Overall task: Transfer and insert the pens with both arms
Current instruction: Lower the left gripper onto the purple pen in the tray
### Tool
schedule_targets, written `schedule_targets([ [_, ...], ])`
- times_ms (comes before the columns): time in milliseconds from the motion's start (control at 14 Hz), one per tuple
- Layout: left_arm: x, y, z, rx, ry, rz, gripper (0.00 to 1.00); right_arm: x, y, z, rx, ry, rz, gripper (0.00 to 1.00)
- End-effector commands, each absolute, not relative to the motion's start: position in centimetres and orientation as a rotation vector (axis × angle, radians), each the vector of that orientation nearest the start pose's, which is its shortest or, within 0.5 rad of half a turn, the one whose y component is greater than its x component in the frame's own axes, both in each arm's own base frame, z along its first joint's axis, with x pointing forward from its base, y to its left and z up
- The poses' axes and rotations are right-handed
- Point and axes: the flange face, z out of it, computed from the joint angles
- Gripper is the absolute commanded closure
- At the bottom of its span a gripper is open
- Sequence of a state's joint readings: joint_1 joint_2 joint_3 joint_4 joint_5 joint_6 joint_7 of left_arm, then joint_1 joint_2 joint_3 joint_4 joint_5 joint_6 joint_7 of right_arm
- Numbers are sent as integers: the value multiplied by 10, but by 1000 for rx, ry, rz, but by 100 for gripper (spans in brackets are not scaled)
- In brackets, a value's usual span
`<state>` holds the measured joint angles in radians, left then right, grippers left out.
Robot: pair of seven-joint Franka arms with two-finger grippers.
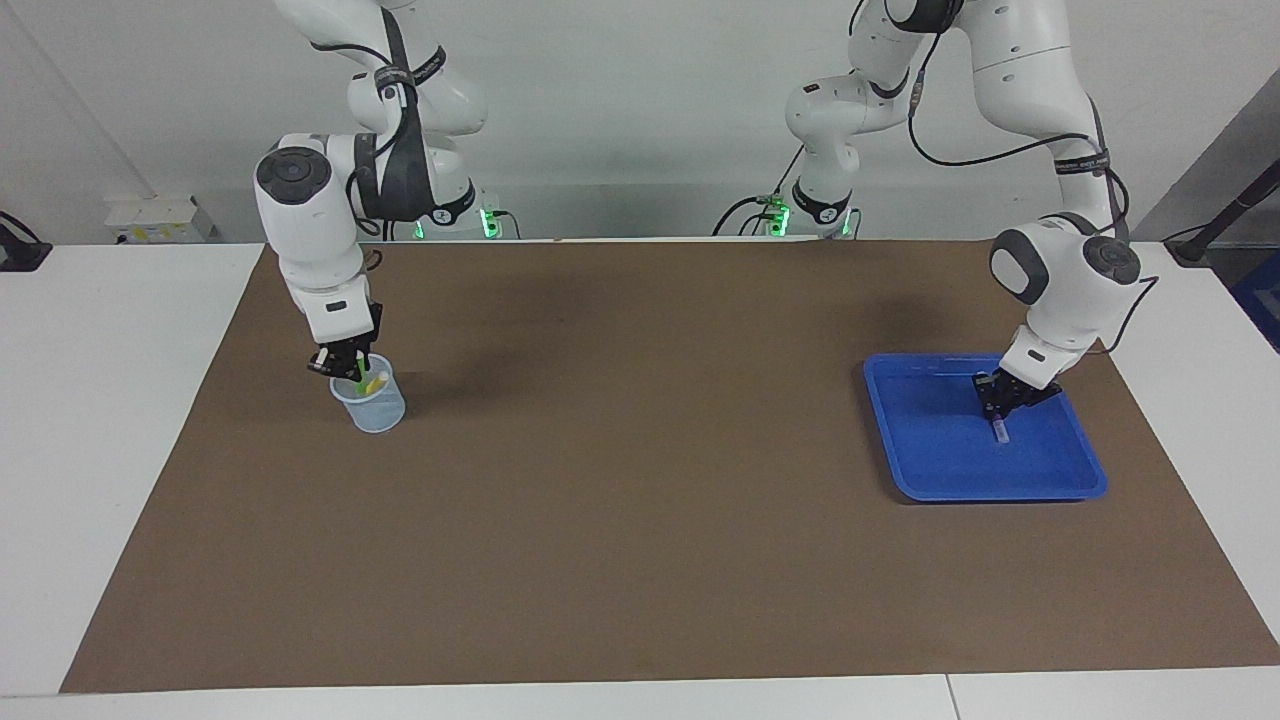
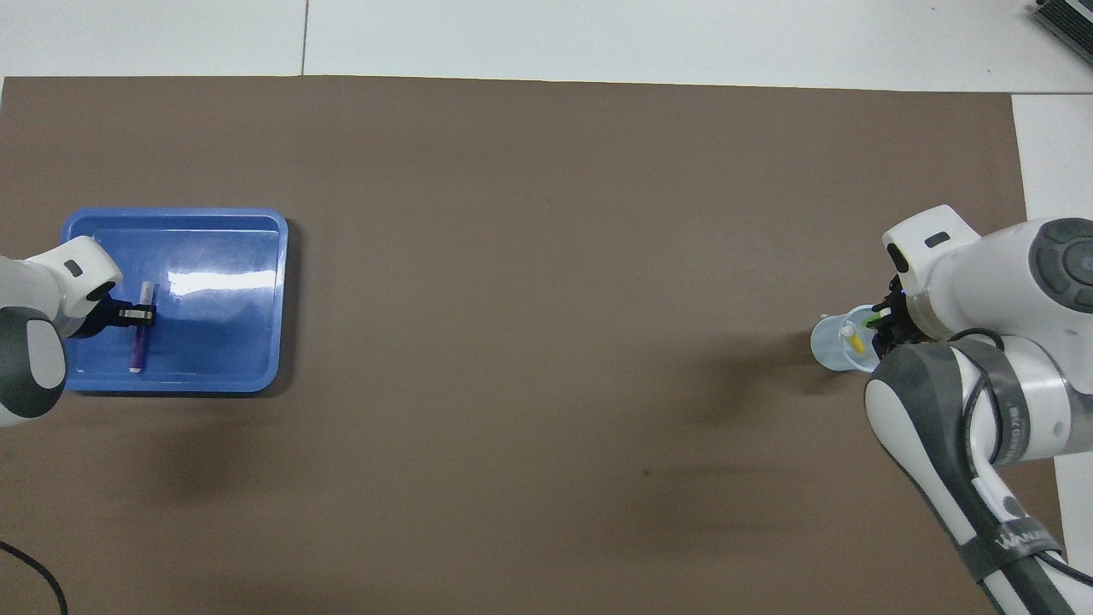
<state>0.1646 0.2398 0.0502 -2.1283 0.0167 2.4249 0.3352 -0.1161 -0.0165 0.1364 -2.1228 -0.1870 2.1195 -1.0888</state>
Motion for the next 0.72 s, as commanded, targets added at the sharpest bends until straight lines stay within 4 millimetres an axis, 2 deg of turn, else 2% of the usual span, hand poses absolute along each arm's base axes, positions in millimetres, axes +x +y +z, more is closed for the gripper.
schedule_targets([
  [0, 580, 124, 328, -3112, 191, 39, 100, 536, 1, 418, -2727, -1857, 111, 53],
  [72, 585, 122, 342, -3118, 151, 66, 100, 536, 1, 418, -2727, -1857, 111, 43],
  [143, 586, 119, 351, -3122, 124, 91, 100, 536, 1, 418, -2727, -1857, 111, 41],
  [358, 589, 111, 372, -3129, 78, 125, 100, 536, 2, 417, -2725, -1858, 115, 41],
  [573, 591, 103, 395, -3187, -93, 153, 100, 534, 7, 421, -2707, -1836, 143, 41],
  [645, 591, 90, 400, -3197, -92, 162, 100, 535, 10, 426, -2700, -1812, 144, 40],
])
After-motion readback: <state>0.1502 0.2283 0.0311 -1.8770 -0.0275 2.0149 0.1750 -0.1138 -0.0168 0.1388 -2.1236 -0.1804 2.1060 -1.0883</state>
